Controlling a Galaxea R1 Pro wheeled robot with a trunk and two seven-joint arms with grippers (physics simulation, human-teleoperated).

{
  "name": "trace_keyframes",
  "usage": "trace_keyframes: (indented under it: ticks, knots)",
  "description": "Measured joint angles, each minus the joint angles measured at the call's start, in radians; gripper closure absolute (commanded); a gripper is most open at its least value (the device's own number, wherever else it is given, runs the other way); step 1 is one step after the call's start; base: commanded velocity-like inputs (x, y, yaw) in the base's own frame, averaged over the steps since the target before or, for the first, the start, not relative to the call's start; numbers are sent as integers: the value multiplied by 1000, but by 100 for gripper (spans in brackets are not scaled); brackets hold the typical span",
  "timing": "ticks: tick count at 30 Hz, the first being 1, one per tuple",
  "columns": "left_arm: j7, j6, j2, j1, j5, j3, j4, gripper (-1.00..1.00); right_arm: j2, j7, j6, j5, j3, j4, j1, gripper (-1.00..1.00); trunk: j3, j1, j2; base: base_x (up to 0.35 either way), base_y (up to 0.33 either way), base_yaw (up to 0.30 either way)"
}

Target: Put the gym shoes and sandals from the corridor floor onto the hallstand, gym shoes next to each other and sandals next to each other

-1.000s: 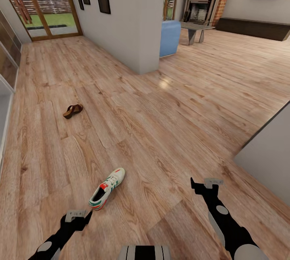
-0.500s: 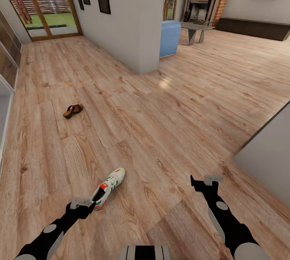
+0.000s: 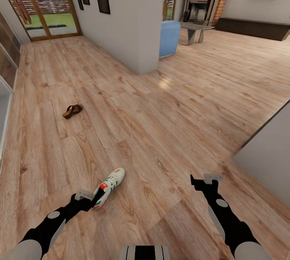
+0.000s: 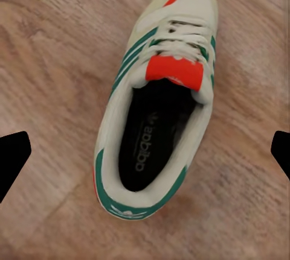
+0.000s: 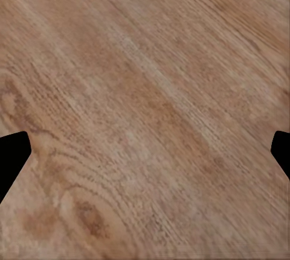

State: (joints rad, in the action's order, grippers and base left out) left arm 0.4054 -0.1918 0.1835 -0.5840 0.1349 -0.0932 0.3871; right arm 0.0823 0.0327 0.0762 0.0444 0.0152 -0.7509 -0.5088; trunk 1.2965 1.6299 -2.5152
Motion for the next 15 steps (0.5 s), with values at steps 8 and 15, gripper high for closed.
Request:
trace_keyframes:
  ticks: [8,15]
  knots:
    - [2,-2,1,5,0,0,0,-100,0,0,-8,0,0,-6,0,-100,0,0,0,3,0,-219]
    - [3,-3,1,8,-1,-3,0,-100,0,0,-11,0,0,-8,0,-100,0,0,0,111,77,-231]
